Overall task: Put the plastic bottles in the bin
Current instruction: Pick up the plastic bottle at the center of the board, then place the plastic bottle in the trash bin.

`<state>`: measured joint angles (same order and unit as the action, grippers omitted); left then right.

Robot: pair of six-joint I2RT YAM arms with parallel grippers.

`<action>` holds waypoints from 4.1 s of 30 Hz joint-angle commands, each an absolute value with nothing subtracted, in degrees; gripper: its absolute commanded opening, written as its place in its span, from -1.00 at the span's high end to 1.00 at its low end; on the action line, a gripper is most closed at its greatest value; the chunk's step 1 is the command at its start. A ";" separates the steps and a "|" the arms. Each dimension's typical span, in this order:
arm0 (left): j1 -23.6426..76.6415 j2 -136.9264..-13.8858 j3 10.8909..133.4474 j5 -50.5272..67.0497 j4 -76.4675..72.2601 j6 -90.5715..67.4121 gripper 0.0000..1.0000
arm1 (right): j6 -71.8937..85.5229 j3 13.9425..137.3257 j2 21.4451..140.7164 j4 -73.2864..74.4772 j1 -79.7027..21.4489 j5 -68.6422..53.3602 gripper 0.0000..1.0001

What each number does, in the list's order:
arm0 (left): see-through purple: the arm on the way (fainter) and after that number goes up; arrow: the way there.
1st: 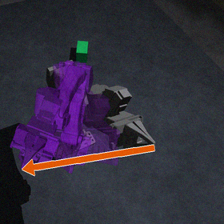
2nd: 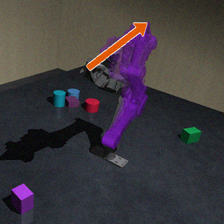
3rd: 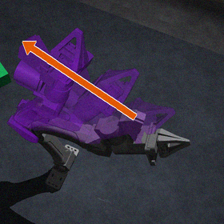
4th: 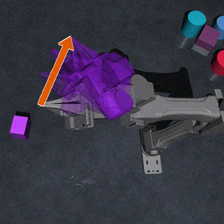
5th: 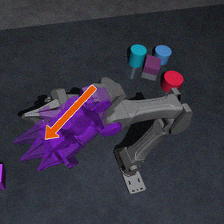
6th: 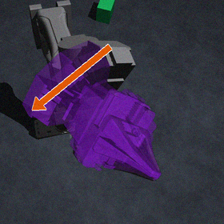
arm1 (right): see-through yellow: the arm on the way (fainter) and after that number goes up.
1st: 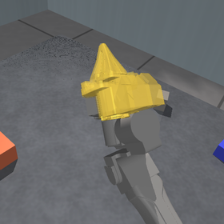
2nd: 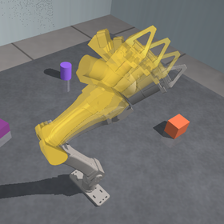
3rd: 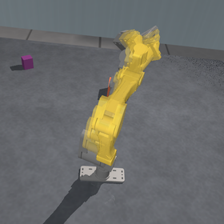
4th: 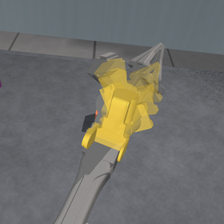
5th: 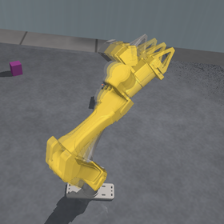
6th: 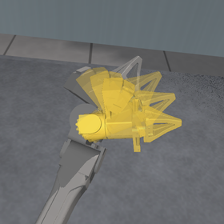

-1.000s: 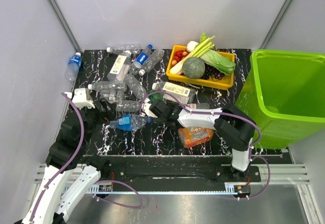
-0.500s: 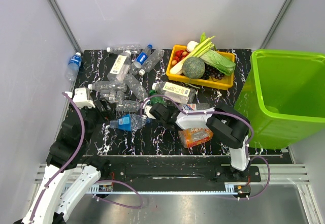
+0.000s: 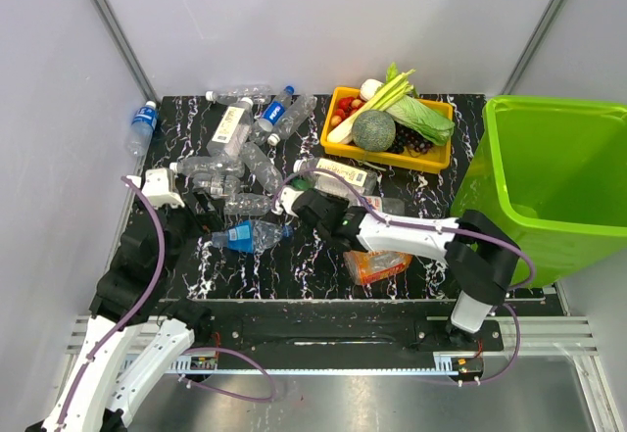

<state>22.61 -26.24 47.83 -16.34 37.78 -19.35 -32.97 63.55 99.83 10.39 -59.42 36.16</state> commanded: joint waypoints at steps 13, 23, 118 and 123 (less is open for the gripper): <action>22.41 -27.60 46.50 -4.84 36.92 -19.69 -0.98 | -10.12 88.48 86.84 34.09 -61.44 35.24 0.82; 22.41 -26.72 45.44 -3.17 35.51 -19.78 -0.98 | -16.34 104.49 83.67 37.09 -60.21 41.91 0.85; 22.41 -24.43 45.00 -6.15 36.12 -20.92 -0.98 | -17.39 79.56 57.40 37.90 -19.50 -43.68 -0.99; 22.41 -24.17 45.00 -5.71 36.04 -20.83 -0.98 | -22.48 72.87 58.27 36.99 -27.85 -37.62 -0.99</action>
<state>22.61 -24.47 44.84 -5.61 37.82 -20.82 -16.43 75.94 57.76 40.69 -23.03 -37.56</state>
